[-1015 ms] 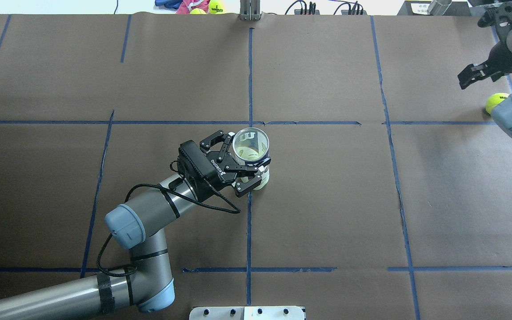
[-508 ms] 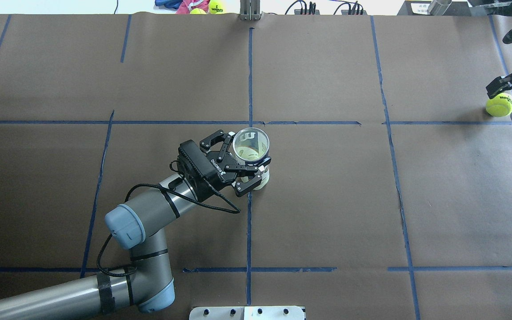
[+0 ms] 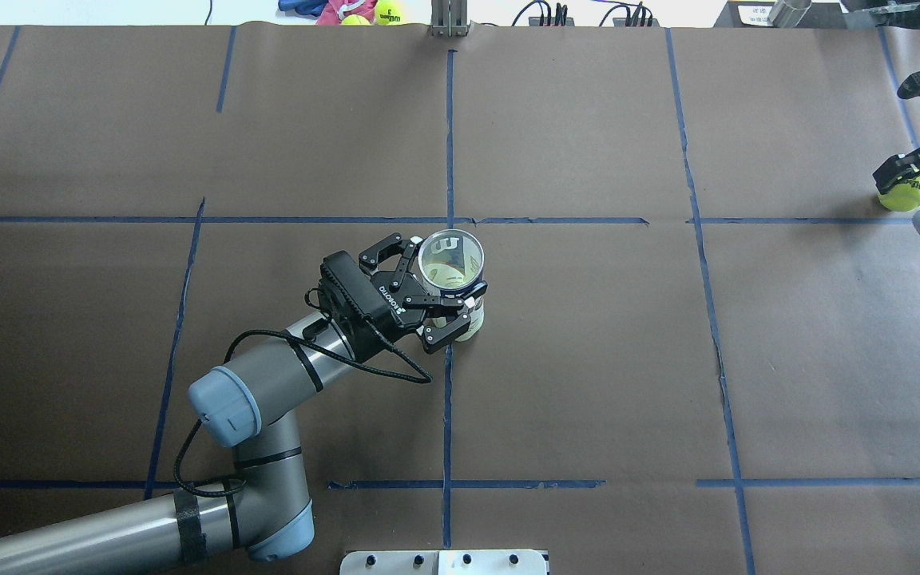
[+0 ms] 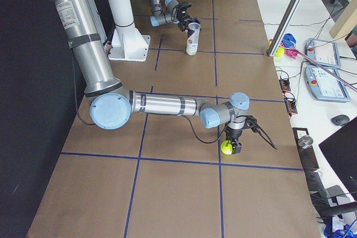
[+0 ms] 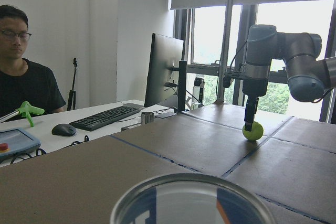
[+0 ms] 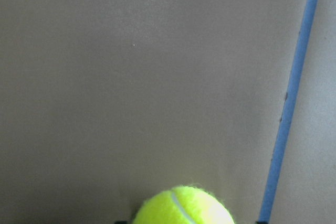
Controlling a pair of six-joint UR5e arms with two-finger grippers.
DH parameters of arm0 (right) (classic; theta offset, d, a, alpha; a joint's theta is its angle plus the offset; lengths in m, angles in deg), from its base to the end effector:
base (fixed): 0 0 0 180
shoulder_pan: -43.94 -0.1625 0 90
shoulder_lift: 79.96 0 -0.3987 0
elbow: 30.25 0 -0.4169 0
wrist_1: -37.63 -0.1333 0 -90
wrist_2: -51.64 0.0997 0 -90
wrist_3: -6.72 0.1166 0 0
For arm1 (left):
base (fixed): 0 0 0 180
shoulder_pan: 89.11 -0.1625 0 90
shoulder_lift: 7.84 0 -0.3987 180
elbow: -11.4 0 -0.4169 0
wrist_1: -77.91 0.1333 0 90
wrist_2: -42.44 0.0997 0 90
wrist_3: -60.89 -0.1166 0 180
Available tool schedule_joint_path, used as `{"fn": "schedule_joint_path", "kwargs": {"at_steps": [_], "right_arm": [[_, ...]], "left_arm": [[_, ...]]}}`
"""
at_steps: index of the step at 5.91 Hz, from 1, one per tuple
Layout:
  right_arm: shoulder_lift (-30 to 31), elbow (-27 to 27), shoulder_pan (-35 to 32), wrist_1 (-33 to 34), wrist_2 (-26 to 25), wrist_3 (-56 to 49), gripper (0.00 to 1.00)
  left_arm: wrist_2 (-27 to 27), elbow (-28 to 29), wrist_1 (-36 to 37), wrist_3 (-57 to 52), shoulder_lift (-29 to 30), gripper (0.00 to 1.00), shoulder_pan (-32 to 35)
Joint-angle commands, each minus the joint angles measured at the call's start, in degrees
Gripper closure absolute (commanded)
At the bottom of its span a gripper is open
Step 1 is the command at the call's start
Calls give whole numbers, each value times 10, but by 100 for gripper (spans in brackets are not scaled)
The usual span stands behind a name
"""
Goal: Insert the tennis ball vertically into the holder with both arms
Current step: 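Move the right gripper to the second tennis ball and grasp it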
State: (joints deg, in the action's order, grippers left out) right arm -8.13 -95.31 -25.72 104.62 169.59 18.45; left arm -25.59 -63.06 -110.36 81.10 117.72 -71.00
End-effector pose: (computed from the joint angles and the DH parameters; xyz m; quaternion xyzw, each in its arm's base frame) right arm -0.1567 -0.6489 0.6615 0.0657 -0.2676 -0.1061 0.9554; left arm 0.5833 -0.3769 0.2051 0.6552 0.5389 0.0722 0.5244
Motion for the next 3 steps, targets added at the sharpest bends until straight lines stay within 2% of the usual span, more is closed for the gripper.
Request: {"fn": "schedule_joint_path", "kwargs": {"at_steps": [1,2,3], "right_arm": [[0,3,11,1,-2,-3,19],[1,5,13,0,-2,-3,20],[2,5,13,0,-2,-4,29]], "left_arm": [[0,0,0,0,0,10,0],[0,0,0,0,0,10,0],[0,0,0,0,0,10,0]]}}
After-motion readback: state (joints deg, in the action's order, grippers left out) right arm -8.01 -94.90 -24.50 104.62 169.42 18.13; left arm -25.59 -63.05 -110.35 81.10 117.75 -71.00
